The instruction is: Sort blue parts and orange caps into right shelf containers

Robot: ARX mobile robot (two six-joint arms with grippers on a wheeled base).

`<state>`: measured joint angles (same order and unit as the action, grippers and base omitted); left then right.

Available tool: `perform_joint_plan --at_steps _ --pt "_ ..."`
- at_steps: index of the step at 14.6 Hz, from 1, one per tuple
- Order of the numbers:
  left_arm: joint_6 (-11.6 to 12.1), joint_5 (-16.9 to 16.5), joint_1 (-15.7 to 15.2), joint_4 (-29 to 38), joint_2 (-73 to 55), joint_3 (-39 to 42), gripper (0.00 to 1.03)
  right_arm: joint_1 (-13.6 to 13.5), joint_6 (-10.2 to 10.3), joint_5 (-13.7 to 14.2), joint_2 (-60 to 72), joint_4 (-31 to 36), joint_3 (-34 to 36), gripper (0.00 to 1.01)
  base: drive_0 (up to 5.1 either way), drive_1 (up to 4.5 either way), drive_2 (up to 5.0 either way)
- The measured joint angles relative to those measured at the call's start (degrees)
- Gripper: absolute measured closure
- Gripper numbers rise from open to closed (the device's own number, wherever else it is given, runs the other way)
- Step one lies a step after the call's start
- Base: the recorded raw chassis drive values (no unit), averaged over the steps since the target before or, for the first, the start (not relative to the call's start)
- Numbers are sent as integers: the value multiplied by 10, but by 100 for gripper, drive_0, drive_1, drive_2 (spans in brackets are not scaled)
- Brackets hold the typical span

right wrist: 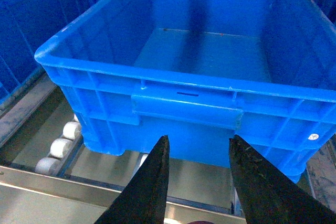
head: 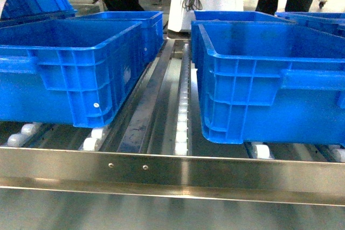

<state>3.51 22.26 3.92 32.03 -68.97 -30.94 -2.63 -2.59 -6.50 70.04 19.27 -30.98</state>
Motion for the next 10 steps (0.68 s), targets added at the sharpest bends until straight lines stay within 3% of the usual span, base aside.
perform_joint_plan --at_steps 7,8,9,10 --pt "0 0 0 -2 0 0 59 0 0 0 0 -1 0 67 0 0 0" --pt "0 0 0 -2 0 0 59 -18 38 71 20 -126 -36 67 0 0 0" --pt "0 2 0 0 0 0 59 -53 188 294 115 -386 -172 67 0 0 0" --pt "0 -1 4 -2 1 0 59 -50 376 476 195 -577 -263 67 0 0 0"
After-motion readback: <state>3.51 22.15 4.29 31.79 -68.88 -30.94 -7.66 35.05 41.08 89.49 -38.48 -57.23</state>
